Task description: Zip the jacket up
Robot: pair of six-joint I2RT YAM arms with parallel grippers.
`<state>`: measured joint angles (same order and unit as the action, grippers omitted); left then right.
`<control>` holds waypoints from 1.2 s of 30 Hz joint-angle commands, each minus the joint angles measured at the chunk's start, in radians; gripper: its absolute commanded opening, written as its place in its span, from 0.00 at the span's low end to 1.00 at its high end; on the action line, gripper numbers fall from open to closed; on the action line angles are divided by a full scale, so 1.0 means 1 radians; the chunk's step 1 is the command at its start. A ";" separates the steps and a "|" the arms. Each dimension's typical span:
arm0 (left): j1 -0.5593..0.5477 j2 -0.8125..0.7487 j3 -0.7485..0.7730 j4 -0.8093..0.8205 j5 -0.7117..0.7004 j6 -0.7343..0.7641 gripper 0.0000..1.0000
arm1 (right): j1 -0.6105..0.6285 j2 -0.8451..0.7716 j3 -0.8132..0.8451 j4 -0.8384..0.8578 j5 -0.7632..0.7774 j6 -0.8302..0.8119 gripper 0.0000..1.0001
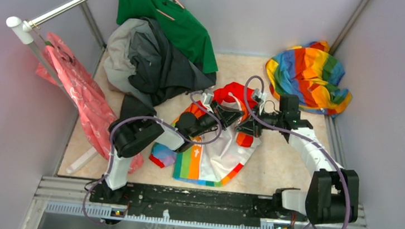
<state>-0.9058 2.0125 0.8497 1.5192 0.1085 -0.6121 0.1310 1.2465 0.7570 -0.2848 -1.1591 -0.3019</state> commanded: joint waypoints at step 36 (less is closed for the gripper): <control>0.143 -0.149 -0.001 0.273 0.125 0.083 0.00 | -0.087 0.005 0.082 -0.082 -0.175 -0.035 0.00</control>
<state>-0.7830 1.9141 0.8177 1.5177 0.3229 -0.5404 0.1307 1.2938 0.8471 -0.3920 -1.1374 -0.4583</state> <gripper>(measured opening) 0.012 0.009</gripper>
